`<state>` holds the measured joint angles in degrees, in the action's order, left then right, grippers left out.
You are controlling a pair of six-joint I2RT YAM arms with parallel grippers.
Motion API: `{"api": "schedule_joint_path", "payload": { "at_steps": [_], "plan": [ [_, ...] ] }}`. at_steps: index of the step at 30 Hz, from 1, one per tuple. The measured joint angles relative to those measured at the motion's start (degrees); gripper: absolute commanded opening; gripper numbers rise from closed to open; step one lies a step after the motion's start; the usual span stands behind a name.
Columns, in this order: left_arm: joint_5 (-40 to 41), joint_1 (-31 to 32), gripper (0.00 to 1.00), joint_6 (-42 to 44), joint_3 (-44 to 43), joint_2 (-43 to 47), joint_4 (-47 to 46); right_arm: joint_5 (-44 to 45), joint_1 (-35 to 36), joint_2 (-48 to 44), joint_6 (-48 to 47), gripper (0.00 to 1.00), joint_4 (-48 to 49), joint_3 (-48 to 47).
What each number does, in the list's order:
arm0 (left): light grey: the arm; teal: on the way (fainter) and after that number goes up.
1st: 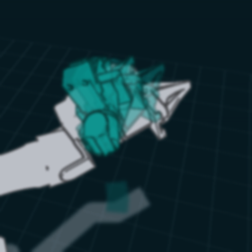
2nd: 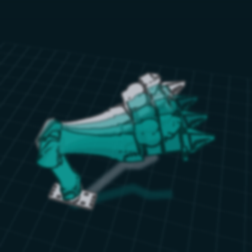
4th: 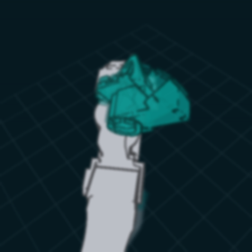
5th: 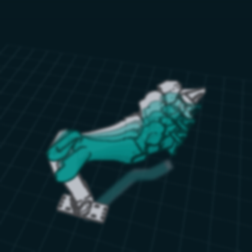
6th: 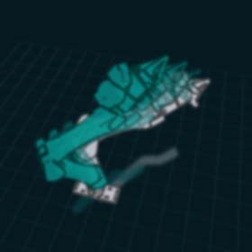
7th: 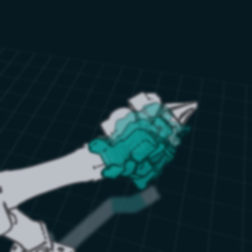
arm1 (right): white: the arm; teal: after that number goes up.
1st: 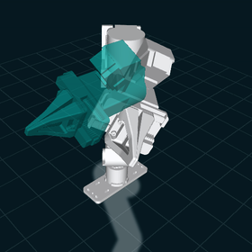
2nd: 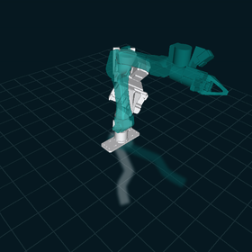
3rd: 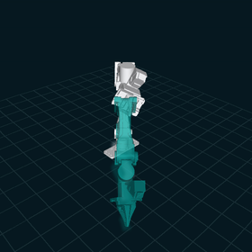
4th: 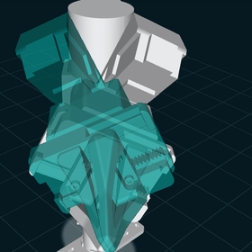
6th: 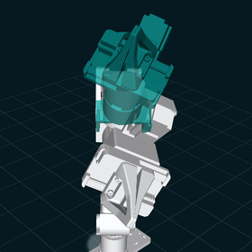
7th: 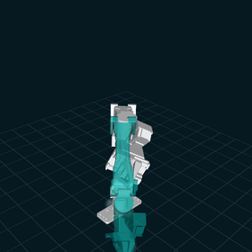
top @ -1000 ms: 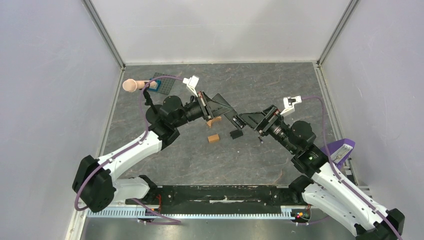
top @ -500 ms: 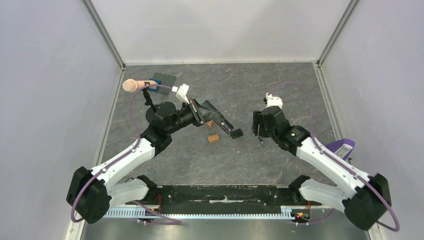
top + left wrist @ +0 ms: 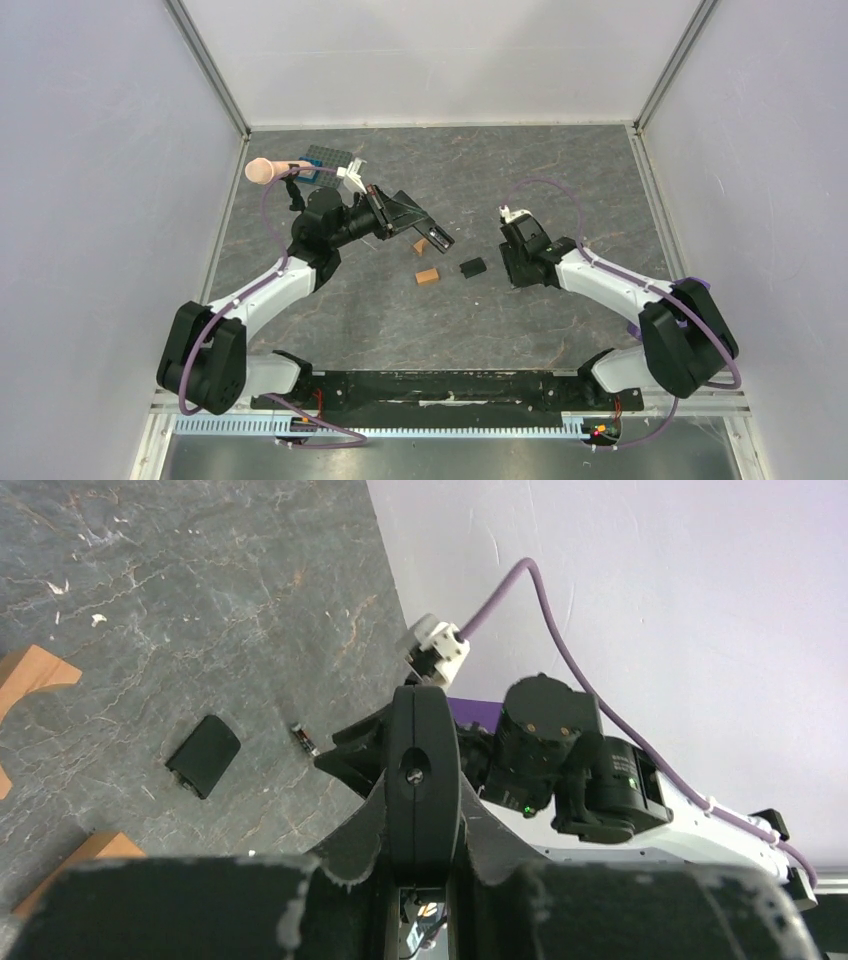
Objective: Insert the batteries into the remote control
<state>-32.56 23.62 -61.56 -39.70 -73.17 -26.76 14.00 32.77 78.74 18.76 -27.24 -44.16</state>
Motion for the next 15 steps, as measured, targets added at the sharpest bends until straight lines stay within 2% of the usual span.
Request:
{"api": "schedule_joint_path", "payload": {
  "at_steps": [15],
  "plan": [
    [-5.31,-1.53,0.02,-0.37,0.00,-3.37,-3.48,-9.73,-8.59,4.59,-2.82,0.37,3.34,2.34]
  ]
}}
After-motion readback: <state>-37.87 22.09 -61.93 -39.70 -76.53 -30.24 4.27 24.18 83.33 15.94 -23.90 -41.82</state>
